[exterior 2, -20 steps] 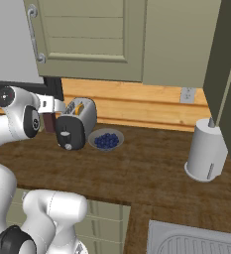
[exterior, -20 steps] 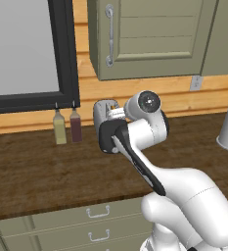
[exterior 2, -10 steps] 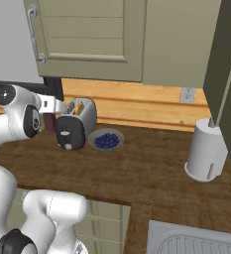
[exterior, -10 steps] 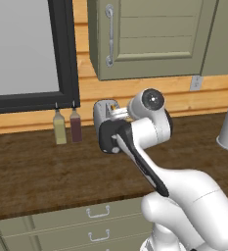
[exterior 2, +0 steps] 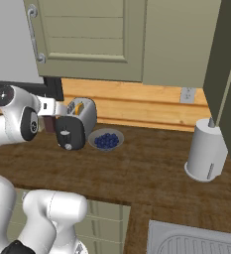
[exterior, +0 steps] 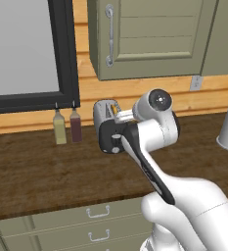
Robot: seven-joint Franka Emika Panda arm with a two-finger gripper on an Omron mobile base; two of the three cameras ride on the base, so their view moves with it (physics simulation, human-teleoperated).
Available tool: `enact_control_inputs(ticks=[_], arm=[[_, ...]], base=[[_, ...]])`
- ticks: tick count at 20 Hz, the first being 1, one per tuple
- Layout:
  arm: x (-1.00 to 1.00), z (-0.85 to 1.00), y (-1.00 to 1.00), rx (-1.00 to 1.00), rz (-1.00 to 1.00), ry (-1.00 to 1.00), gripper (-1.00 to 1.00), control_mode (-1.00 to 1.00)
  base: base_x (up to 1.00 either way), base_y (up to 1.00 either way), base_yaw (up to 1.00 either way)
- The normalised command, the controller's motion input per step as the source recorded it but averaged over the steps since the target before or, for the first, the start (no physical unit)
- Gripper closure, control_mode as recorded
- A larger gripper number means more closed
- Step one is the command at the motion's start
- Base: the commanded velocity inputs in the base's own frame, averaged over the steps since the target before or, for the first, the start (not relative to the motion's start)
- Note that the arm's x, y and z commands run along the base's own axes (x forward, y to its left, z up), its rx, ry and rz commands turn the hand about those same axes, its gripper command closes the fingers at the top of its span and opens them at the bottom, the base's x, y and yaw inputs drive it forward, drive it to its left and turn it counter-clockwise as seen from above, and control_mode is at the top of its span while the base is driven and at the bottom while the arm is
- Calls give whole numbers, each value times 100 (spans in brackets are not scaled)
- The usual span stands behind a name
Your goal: Start the toaster. Once the lever pops up, take the bread to the plate on the dining counter.
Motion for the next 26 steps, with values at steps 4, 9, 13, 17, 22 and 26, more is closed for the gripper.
enact_control_inputs(ticks=[4,9,13,17,22,26], arm=[[0,0,0,0,-1,0,-100,-100],[0,0,-8,7,0,0,-100,-100],[0,0,-1,8,0,0,-100,-100],[0,0,0,2,0,0,-100,-100],[4,0,0,0,0,0,-100,-100],[12,0,-1,0,0,0,-100,-100]], base=[[0,0,0],[0,0,0],[0,0,0],[0,0,0],[0,0,0],[0,0,0]])
